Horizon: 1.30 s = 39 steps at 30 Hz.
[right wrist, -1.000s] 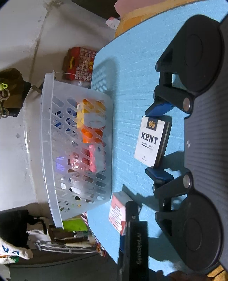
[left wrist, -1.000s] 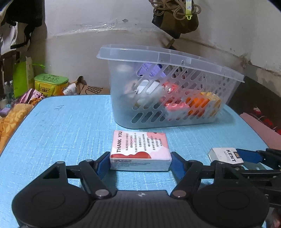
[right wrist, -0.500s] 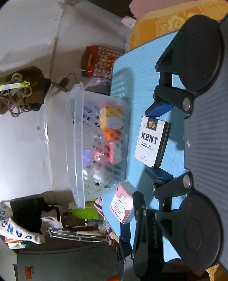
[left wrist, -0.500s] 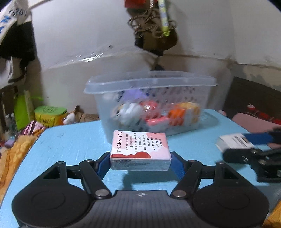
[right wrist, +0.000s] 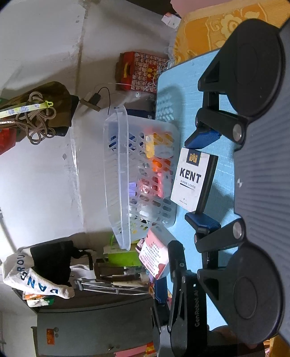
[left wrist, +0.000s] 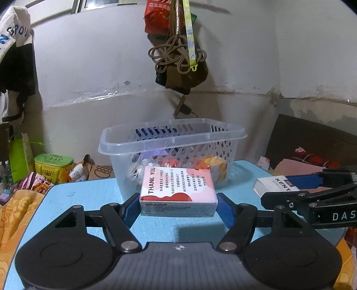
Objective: Organize objects
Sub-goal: 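Carry the KENT pack and THANK YOU box over the basket and open both grippers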
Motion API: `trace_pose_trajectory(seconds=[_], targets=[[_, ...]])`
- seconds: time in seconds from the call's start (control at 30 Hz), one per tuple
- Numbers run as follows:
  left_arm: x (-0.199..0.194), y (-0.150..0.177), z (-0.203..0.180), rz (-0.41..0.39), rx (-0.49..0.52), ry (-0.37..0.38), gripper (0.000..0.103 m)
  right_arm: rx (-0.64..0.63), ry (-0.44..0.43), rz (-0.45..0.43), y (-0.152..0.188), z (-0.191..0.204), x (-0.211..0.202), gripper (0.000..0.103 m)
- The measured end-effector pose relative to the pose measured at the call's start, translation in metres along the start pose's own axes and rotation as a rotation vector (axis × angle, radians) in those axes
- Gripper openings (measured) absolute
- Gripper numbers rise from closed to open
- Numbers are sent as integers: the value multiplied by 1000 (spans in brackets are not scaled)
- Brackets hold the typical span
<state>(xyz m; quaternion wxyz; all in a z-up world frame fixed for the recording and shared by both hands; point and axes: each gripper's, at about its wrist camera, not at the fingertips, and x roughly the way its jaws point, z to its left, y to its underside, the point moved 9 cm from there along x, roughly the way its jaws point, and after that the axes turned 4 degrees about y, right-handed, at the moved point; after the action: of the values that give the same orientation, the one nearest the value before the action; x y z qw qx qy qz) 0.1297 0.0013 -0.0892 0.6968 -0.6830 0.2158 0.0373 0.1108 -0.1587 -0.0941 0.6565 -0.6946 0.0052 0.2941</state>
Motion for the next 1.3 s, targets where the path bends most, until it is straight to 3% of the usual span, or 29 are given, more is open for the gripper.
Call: trace_pose_trajectory(seconds=[0.5,0.63,1.0,1.17,1.3], targets=[[-11,-20,12,-60,-22,15,75,41,-46,-48,-17,-11,3,65],[-6,-25,24,-47,-76,33,74,62,-36,-62,-24,-20,4,65],[-30,-86,46,-133,-125,16,75,109,-3,-169,-82,-32,-14,65],[-21,-120,39,-123,-90,2,75,11,13,-224,-119,-18,2,65],[-3,-147,42,-118,-112,-4,75,-7,3,-201,-144,-15,28,65]])
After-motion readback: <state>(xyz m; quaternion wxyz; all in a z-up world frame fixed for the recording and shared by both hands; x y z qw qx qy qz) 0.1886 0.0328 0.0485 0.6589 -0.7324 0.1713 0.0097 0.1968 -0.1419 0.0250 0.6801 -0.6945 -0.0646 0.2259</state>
